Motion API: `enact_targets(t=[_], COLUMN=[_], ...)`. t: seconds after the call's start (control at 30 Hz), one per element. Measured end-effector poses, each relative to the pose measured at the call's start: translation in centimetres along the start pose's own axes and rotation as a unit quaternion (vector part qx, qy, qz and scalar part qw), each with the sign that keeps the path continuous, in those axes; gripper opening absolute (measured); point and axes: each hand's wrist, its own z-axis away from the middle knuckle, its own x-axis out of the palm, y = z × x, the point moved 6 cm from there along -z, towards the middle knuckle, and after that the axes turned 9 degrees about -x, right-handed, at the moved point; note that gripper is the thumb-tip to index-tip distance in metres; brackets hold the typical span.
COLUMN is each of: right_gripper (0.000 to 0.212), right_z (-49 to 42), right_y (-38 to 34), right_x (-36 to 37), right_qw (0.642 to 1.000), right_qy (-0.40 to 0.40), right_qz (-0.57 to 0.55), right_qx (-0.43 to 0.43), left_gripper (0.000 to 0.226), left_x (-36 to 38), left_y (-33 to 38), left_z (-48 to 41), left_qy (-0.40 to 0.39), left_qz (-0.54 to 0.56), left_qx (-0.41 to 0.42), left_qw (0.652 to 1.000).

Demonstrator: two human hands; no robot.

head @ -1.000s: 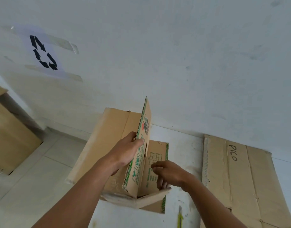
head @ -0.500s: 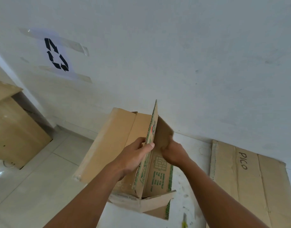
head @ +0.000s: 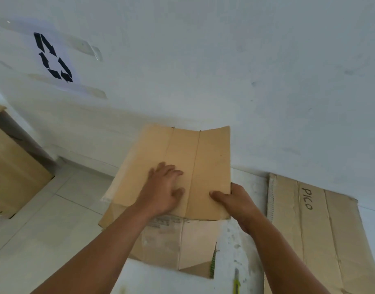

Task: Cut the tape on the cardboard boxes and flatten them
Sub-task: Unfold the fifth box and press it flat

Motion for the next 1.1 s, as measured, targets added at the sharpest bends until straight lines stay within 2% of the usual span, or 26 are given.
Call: enact_targets(t=[0.07,0.17,0.3,0.4,0.57,0.63,0.7,0.77,0.8,0.93,1.1], right_gripper=[0.040,0.037,0.020,0.015,0.022,0.029,0.046,0.077,0.084,0.067,0.064], right_z=[-0.4,-0.9,-1.3,-1.4,-1.9,-2.1,-2.3,-2.6,-2.8,-3.3,-3.2], right_y=[1.3,2.8,4.8,7.3,11.8,12.7,13.4,13.7,13.8,15.6,17.5], right_x=[0.1,0.3,2.2,4.1,6.1,6.6,7.1,8.4,9.6,15.6,16.4], right_qw=[1.000,0.998,0.991,0.984,0.968,0.957,0.929,0.879,0.862,0.851,0.835], right_qy=[0.018,0.062,0.121,0.156,0.201,0.220,0.240,0.234,0.213,0.074,0.071], right_qz=[-0.009,0.004,0.028,0.008,0.039,0.104,0.219,0.378,0.433,0.518,0.544], right_qx=[0.013,0.029,0.052,0.091,0.147,0.160,0.176,0.175,0.157,0.032,0.037], left_gripper=[0.065,0.083,0.088,0.087,0.075,0.074,0.075,0.076,0.076,0.072,0.056], left_x=[-0.5,0.8,3.7,6.9,12.1,13.8,14.8,15.3,15.4,15.4,15.6], left_y=[-2.6,-5.5,-7.7,-9.6,-13.4,-14.7,-15.4,-15.8,-16.0,-16.9,-17.2], left_z=[0.2,0.6,-0.5,-1.2,-1.3,-1.5,-1.5,-1.5,-1.4,-1.6,-1.8], left_qy=[0.014,-0.026,-0.071,-0.139,-0.229,-0.244,-0.237,-0.218,-0.208,-0.164,-0.115], left_qz=[-0.072,-0.138,-0.173,-0.197,-0.222,-0.214,-0.207,-0.206,-0.205,-0.173,-0.159], left_qx=[-0.012,0.019,0.032,0.031,0.049,0.054,0.059,0.064,0.068,0.091,0.106], left_qw=[0.997,0.990,0.982,0.970,0.946,0.944,0.948,0.952,0.954,0.967,0.975])
